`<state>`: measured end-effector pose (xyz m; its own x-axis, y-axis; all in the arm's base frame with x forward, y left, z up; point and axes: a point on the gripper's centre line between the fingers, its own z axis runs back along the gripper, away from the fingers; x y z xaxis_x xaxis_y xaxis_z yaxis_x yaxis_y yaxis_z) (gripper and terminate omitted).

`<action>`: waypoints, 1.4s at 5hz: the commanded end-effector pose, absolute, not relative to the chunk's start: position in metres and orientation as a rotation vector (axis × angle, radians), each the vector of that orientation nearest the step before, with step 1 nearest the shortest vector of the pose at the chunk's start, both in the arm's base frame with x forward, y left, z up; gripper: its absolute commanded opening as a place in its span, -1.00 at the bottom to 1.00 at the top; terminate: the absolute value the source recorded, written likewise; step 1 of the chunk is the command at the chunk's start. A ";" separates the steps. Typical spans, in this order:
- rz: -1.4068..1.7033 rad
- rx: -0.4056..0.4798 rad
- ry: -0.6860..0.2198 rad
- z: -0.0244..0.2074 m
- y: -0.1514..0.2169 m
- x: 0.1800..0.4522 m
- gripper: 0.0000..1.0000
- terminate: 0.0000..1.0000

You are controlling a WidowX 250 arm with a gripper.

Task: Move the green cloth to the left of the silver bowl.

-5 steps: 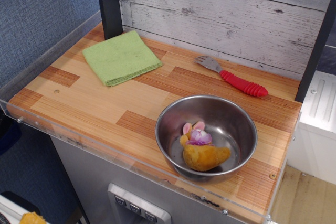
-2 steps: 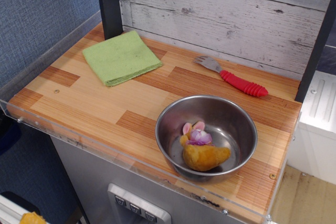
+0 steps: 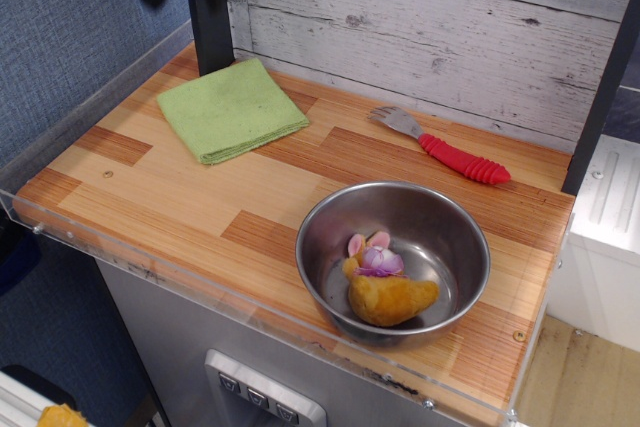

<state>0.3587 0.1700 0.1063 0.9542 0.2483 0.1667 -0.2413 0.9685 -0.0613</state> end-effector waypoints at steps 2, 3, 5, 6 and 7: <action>0.189 0.024 -0.177 0.055 0.154 0.379 1.00 -1.00; 0.184 0.015 -0.144 0.041 0.147 0.386 1.00 -1.00; 0.185 0.029 -0.115 0.017 0.145 0.380 1.00 -1.00; 0.197 0.040 -0.124 0.020 0.147 0.365 1.00 -1.00; 0.174 0.076 -0.099 0.021 0.142 0.345 1.00 -1.00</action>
<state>0.3428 0.1383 0.0090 0.9814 0.1756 0.0776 -0.1801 0.9821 0.0548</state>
